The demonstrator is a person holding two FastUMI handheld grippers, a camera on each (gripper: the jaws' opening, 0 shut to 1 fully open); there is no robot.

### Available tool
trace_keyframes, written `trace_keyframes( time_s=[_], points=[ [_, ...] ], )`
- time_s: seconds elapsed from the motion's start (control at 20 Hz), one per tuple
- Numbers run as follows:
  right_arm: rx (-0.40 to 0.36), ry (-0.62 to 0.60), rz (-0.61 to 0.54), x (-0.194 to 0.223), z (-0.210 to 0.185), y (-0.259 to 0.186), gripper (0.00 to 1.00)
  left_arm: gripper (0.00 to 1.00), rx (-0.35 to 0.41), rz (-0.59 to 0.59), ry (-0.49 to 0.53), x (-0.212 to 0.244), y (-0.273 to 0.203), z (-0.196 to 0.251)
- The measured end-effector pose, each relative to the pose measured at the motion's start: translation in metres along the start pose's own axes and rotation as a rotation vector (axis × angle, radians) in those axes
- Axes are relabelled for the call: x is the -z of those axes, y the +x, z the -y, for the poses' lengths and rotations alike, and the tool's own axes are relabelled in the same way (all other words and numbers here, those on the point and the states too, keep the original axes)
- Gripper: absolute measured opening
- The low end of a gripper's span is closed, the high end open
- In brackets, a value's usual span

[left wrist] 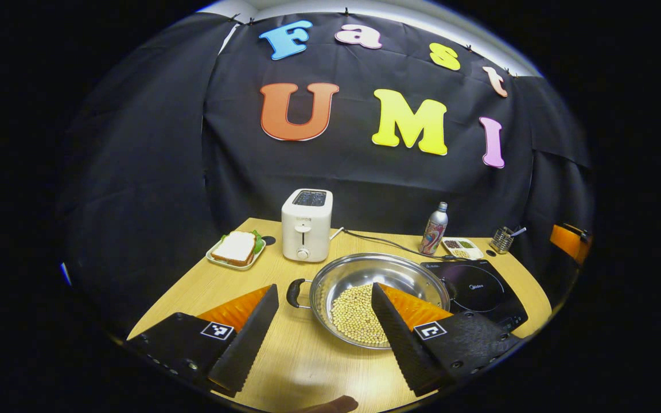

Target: First push the handle of the pot to place it horizontally, then grasp the pot with both hands and set it on the induction cooktop.

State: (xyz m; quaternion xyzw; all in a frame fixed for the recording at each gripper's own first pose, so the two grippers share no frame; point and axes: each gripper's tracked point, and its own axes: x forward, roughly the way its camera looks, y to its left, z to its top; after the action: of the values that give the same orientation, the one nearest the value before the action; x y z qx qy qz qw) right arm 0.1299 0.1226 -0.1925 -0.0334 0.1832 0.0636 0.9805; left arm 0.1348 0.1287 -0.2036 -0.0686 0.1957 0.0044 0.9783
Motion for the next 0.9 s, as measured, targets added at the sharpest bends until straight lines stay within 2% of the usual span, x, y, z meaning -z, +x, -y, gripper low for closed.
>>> trace_keyframes(
  time_s=[0.25,0.5,0.9],
  points=[
    [-0.073,0.009,-0.158,0.05,-0.038,0.056,1.0,0.98,-0.034,-0.05,0.05,0.016,0.037,-0.022],
    [-0.08,-0.006,-0.279,0.09,-0.058,0.105,1.0,0.98,-0.04,-0.123,0.078,0.037,0.078,-0.031],
    [-0.091,-0.007,-0.4,0.135,-0.081,0.152,1.0,0.97,-0.032,-0.194,0.132,0.062,0.12,-0.041]
  ],
)
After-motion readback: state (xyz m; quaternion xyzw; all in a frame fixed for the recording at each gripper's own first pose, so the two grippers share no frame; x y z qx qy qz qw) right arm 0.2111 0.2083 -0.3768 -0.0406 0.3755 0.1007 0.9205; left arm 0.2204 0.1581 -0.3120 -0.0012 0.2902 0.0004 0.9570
